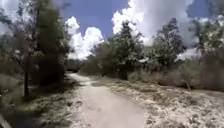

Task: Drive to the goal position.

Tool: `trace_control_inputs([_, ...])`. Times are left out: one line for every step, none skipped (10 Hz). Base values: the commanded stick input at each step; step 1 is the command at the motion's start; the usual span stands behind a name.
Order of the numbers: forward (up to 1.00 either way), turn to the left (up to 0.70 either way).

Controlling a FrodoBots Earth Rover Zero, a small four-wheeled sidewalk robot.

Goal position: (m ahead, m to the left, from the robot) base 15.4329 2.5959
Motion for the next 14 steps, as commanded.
trace_control_inputs([0.5, 0.42])
trace_control_inputs([0.5, 0.1])
trace_control_inputs([0.5, 0.0])
trace_control_inputs([0.5, 0.0])
trace_control_inputs([0.5, 0.36])
trace_control_inputs([0.5, 0.5])
trace_control_inputs([0.5, 0.5])
trace_control_inputs([0.5, 0.31])
trace_control_inputs([0.5, 0.0])
trace_control_inputs([0.5, 0.0])
trace_control_inputs([0.5, 0.0])
trace_control_inputs([0.5, 0.0])
trace_control_inputs([0.5, 0.0])
trace_control_inputs([0.5, 0.0])
